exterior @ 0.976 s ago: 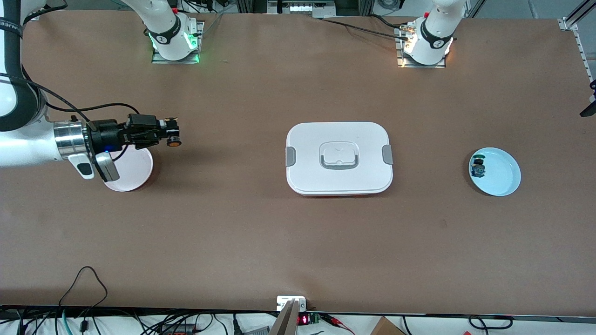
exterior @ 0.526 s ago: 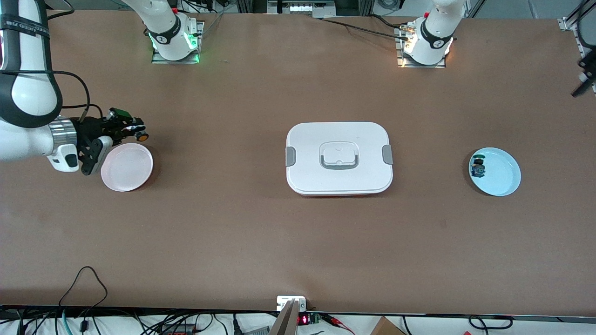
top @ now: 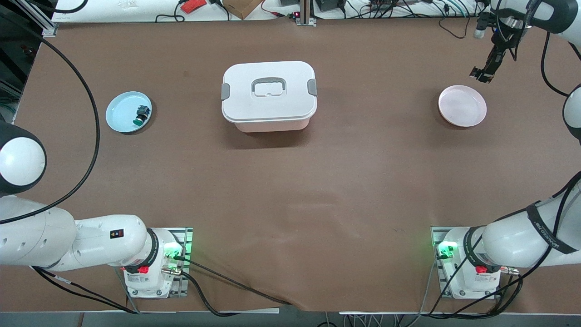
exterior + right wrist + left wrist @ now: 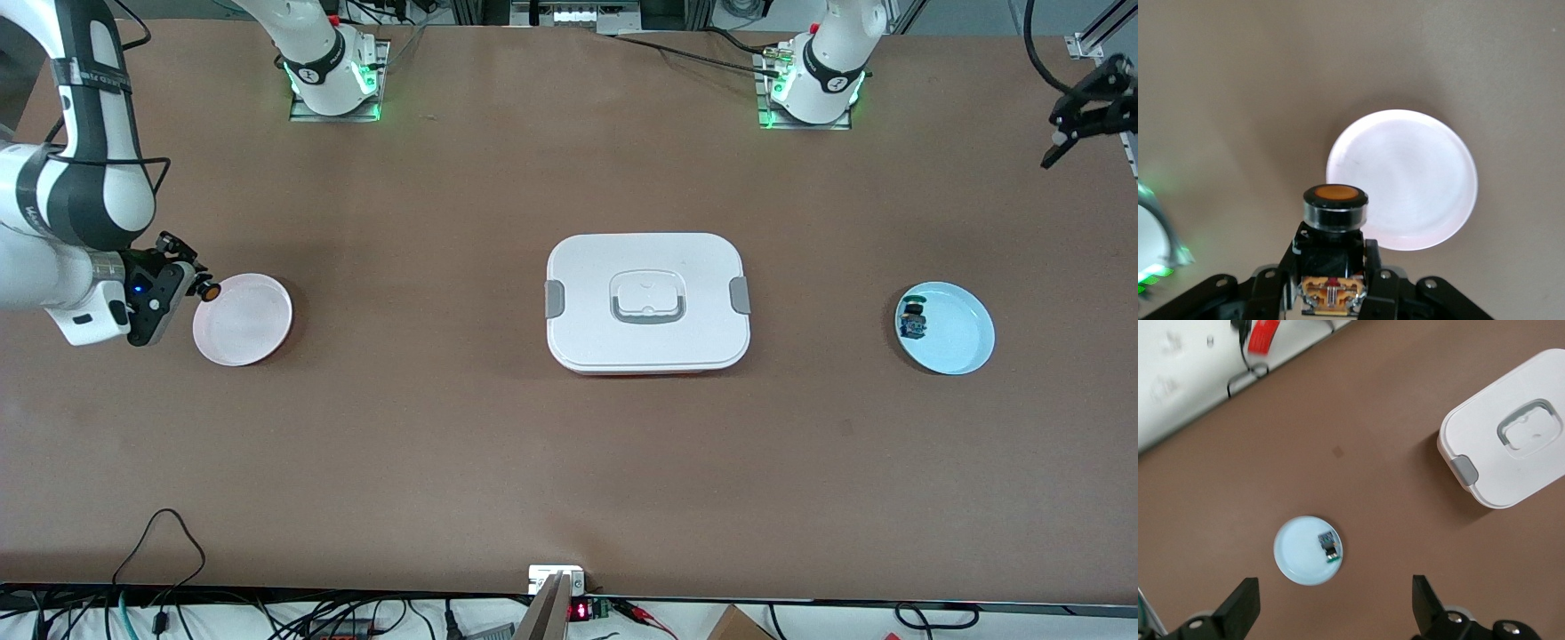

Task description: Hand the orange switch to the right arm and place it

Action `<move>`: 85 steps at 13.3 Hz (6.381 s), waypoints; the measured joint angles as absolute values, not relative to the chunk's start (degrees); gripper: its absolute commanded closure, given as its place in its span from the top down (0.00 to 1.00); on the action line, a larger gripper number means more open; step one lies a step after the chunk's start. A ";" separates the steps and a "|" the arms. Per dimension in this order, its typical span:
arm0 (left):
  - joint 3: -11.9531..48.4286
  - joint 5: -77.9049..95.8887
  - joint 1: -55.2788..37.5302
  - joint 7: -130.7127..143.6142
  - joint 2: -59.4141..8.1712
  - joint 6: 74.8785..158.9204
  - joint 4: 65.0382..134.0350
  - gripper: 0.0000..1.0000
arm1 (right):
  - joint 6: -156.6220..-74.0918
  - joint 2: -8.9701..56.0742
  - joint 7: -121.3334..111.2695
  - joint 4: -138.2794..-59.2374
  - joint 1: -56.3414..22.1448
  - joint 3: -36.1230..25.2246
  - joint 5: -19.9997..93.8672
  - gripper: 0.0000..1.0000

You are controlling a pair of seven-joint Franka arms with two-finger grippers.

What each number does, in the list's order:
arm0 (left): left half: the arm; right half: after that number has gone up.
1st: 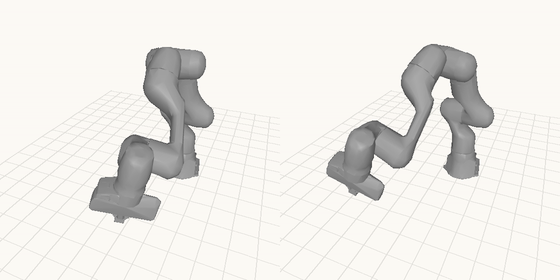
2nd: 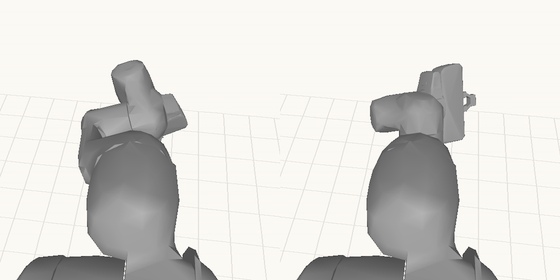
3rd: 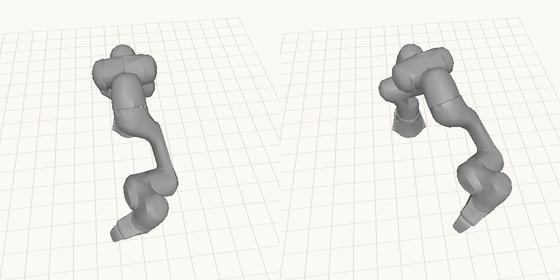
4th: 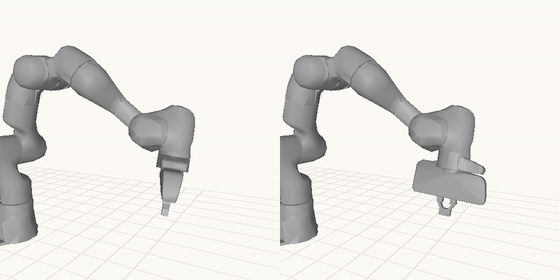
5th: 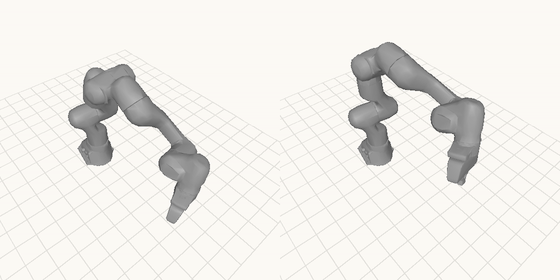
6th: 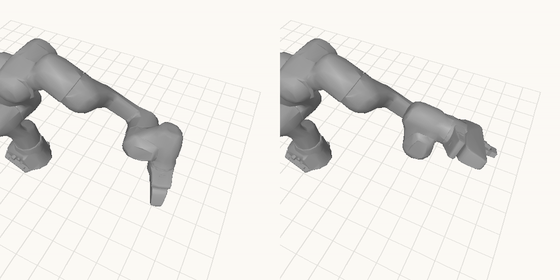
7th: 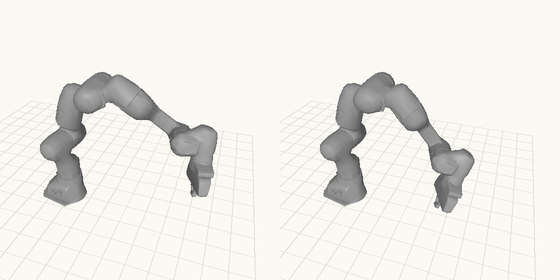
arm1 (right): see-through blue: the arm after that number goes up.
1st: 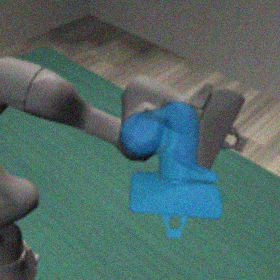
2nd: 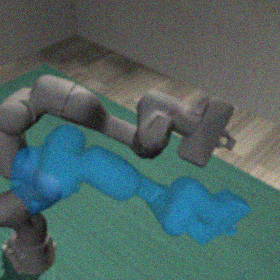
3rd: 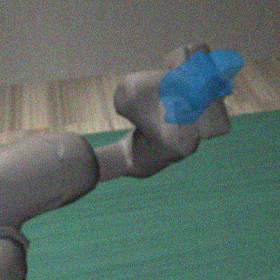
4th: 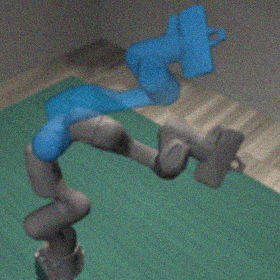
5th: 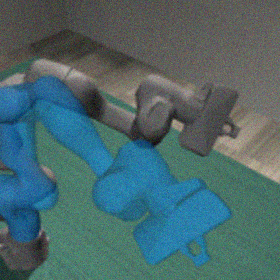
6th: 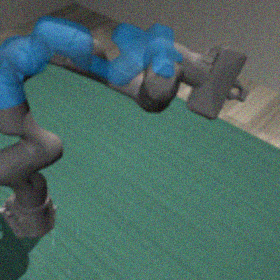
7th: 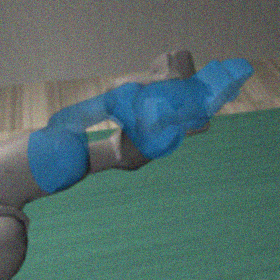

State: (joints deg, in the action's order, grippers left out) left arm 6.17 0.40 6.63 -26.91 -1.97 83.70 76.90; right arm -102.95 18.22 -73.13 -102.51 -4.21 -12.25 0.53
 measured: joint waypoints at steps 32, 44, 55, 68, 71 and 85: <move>4.41 0.18 4.76 -11.34 -1.36 92.52 90.71 1.00 | -142.58 23.65 -97.43 -123.65 -1.60 -9.76 -1.66 0.06; 4.22 0.16 5.24 -11.42 -1.54 92.52 90.57 1.00 | -144.21 24.80 -97.09 -123.65 -0.08 -9.99 -1.67 1.00; 4.22 0.16 5.24 -11.42 -1.57 92.52 90.45 1.00 | -130.50 17.05 -91.76 -111.61 -0.13 -9.90 2.05 1.00; 4.22 0.16 5.24 -11.42 -1.79 92.52 90.18 1.00 | -96.03 11.85 -31.41 -93.80 -0.65 -9.74 11.71 1.00; 4.22 0.17 5.24 -11.42 -1.80 92.52 90.09 1.00 | -88.78 10.97 -14.13 -91.42 -3.06 -9.59 12.56 1.00; 4.23 0.17 5.24 -11.42 -1.85 92.52 90.06 1.00 | -93.70 10.90 -3.59 -89.93 -5.78 -9.55 -2.70 1.00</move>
